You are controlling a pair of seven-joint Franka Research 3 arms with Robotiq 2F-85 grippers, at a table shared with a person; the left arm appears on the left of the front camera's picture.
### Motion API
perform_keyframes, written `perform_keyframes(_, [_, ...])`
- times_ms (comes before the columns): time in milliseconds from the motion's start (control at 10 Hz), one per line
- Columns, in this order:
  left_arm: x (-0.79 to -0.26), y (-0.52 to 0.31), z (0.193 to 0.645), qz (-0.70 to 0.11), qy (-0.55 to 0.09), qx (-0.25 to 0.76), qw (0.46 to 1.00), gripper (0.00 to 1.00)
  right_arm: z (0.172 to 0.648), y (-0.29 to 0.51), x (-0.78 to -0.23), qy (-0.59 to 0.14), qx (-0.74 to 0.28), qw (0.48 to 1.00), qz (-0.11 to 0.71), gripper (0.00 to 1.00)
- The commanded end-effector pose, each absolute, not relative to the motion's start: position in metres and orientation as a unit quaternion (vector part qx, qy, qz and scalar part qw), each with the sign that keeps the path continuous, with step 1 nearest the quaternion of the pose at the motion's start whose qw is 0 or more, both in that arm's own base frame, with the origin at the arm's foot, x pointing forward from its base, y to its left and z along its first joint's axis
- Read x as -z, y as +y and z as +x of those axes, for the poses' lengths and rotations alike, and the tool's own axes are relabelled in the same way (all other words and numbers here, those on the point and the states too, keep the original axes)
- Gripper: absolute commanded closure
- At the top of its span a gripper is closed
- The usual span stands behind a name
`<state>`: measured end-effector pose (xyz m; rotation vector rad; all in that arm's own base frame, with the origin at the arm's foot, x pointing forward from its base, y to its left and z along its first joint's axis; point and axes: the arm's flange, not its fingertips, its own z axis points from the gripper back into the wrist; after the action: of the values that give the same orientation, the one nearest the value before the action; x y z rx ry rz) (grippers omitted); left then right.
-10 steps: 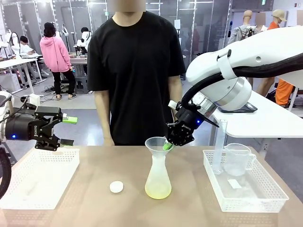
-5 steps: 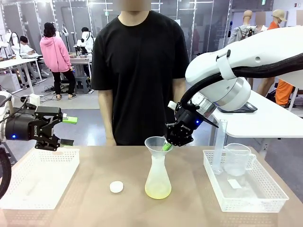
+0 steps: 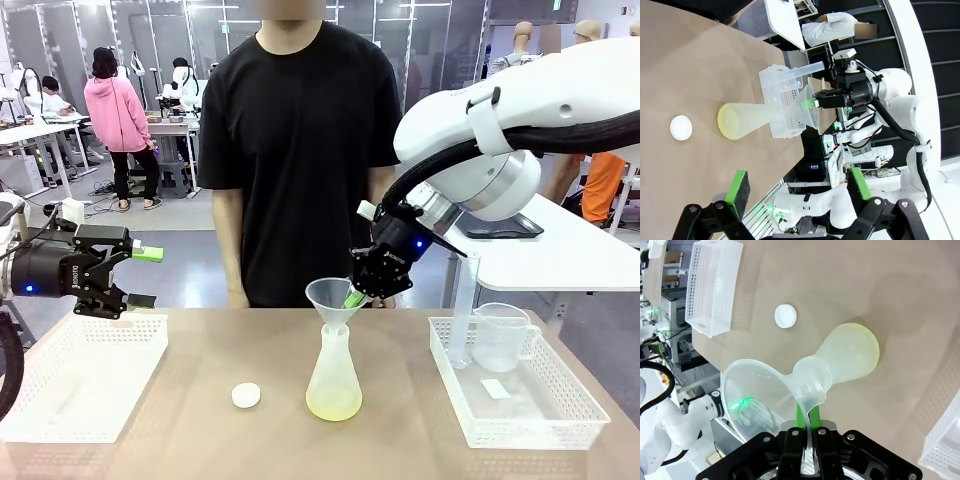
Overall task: Prepare the solutions needed for the experiment.
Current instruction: Once the solution is in the Big flask , pick up the Plastic Funnel and place it back into the right Organizing basket.
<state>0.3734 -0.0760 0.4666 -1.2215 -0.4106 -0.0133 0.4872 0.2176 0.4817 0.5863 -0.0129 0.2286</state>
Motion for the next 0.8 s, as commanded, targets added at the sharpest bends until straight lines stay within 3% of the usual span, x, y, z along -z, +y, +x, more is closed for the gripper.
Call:
perform_keyframes(0, [-0.469, -0.079, 0.373, -0.582, -0.191, 0.001, 0.791, 0.00, 0.472, 0.218, -0.498, -0.024, -0.100, 0.960, 0.260, 1.00])
perform_keyframes(700, [-0.469, -0.079, 0.373, -0.582, -0.191, 0.001, 0.791, 0.00, 0.445, 0.188, -0.570, -0.121, -0.116, 0.943, 0.286, 1.00])
